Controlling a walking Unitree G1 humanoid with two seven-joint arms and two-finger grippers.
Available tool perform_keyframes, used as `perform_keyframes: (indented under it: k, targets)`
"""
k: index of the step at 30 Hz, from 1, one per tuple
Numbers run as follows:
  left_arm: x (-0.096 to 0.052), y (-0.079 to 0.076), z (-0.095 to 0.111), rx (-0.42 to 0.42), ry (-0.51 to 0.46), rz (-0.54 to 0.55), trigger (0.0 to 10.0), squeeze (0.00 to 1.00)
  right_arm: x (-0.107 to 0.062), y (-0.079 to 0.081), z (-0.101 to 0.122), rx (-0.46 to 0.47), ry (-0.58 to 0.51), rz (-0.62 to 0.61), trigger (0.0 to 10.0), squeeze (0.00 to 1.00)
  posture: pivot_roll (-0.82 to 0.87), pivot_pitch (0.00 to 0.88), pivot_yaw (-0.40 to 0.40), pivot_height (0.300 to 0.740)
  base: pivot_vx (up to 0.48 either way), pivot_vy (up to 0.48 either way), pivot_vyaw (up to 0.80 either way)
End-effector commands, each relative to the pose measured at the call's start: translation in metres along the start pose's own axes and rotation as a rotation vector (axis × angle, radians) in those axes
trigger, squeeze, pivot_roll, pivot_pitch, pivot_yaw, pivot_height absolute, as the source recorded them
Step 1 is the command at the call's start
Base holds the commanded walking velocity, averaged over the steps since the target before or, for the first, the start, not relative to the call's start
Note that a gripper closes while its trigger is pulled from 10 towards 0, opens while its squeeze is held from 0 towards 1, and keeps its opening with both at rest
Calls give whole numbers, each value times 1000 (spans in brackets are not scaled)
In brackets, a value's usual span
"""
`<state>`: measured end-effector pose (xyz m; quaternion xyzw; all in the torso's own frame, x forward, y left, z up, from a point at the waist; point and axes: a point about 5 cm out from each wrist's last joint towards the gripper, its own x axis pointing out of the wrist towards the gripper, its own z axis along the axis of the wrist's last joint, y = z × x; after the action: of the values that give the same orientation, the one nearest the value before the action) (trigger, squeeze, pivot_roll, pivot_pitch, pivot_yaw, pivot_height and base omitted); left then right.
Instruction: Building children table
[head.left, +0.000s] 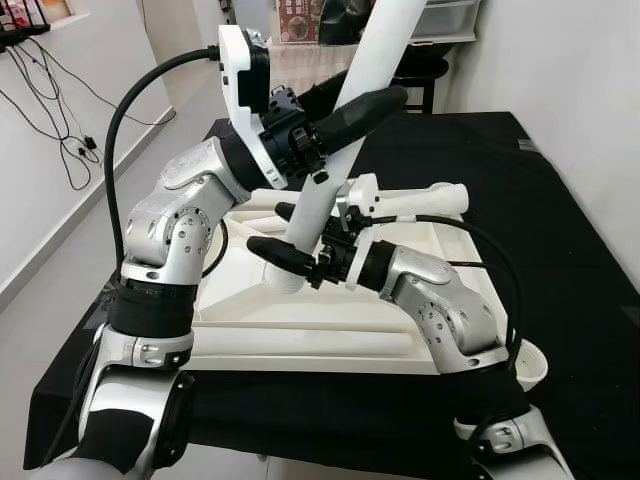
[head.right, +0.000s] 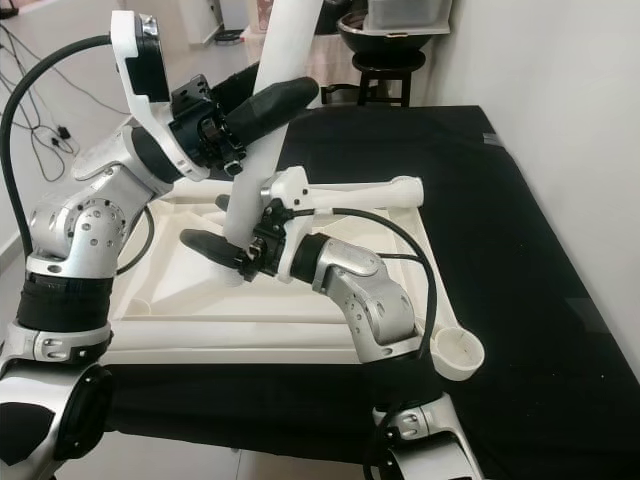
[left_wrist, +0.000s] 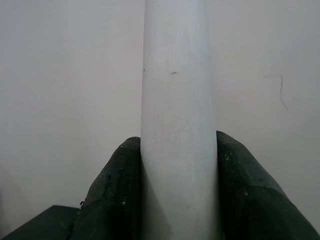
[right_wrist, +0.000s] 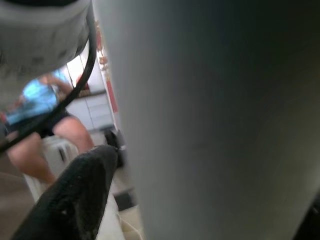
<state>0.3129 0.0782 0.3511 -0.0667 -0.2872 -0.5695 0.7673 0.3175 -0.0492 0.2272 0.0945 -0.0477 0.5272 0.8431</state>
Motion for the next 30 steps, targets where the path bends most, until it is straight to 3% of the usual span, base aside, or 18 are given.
perform_keyframes:
  k: [1, 2, 4, 8, 11, 18, 19, 20, 30]
  targets:
    - [14, -16, -2, -29, -34, -98, 0, 0, 12, 6, -2, 29, 11, 29, 10000, 1000, 2, 22, 39, 740, 0, 0, 0]
    - [14, -17, -2, -35, -40, -95, 0, 0, 12, 6, 0, 28, -13, 32, 10000, 1000, 5, 24, 41, 740, 0, 0, 0]
    - [14, -17, -3, -52, -59, -84, 0, 0, 12, 8, 1, 9, -24, 56, 10000, 0, 5, 24, 41, 740, 0, 0, 0]
    - [13, -17, -1, -95, -101, -62, 0, 0, 11, 12, -1, -36, 3, 91, 10000, 0, 12, 25, 42, 740, 0, 0, 0]
    - [12, -20, 1, -147, -156, -49, 0, 0, 12, 3, -4, -127, 48, 38, 10000, 0, 13, 25, 41, 740, 0, 0, 0]
    - [10, -21, 3, -182, -200, -25, 0, 0, 13, -6, 3, -182, 37, 1, 10000, 0, 24, 28, 39, 740, 0, 0, 0]
    - [10, -21, 2, -185, -202, -23, 0, 0, 13, -6, 4, -182, 26, 4, 5725, 0, 26, 29, 40, 740, 0, 0, 0]
    - [10, -22, 1, -190, -201, -24, 0, 0, 14, -6, 6, -184, 14, 12, 0, 0, 27, 29, 39, 740, 0, 0, 0]
    - [9, -27, -3, -217, -194, -35, 0, 0, 12, -5, 14, -182, -35, 42, 0, 0, 18, 25, 43, 740, 0, 0, 0]
